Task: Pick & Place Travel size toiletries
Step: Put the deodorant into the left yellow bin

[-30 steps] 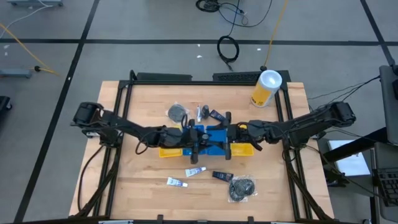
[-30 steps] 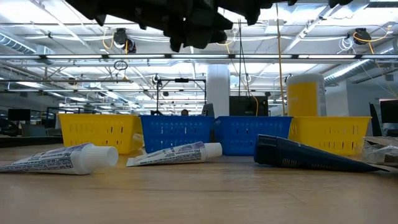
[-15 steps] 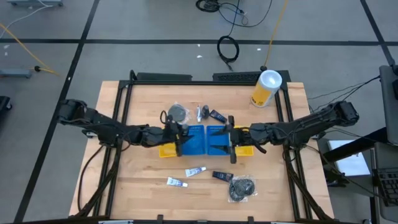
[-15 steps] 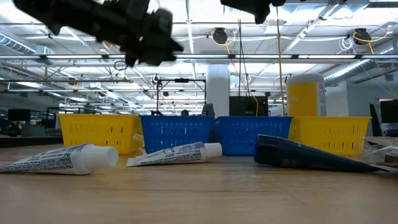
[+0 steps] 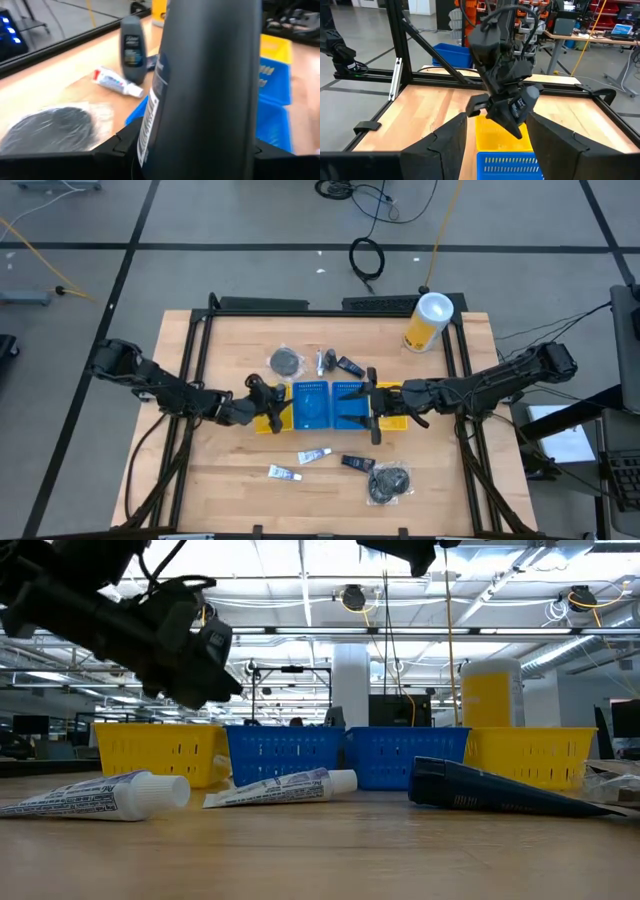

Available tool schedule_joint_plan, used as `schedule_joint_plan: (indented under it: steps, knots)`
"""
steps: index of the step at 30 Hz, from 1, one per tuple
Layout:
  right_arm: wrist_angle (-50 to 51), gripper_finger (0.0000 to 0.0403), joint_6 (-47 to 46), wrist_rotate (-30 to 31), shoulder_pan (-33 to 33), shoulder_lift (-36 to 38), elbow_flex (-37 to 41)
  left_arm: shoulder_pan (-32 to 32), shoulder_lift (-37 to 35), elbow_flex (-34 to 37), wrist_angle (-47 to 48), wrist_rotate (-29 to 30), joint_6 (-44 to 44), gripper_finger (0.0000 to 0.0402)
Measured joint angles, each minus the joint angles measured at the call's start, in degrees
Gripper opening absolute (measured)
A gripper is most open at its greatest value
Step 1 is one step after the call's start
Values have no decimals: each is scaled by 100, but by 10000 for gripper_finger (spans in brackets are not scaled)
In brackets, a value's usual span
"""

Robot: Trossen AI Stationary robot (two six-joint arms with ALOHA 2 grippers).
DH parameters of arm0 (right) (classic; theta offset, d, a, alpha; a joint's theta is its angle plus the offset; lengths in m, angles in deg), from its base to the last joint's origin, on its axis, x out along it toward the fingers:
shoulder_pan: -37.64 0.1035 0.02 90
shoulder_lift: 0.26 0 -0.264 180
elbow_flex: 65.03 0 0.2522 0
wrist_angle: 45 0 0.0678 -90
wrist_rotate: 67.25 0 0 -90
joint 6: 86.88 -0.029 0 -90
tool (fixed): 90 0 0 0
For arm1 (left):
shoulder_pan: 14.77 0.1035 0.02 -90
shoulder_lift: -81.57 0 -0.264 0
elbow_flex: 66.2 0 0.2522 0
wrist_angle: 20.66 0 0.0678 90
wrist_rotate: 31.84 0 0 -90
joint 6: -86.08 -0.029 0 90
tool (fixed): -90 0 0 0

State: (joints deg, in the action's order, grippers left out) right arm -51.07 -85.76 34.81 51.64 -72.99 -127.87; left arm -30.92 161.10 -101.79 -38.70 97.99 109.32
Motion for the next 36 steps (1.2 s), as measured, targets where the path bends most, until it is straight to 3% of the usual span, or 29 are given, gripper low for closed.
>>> schedule_joint_plan:
  steps: [10,18,30,36]
  knots:
    - [0,199,22,-7,0,0,0,86,0,127,27,261,132,172]
    - [0,199,22,-7,0,-2,0,86,1,127,171,270,142,210]
    - [2,199,22,-9,0,-2,0,202,0,127,459,280,409,154]
    - [4,199,22,-1,-2,-2,0,200,2,127,453,276,409,147]
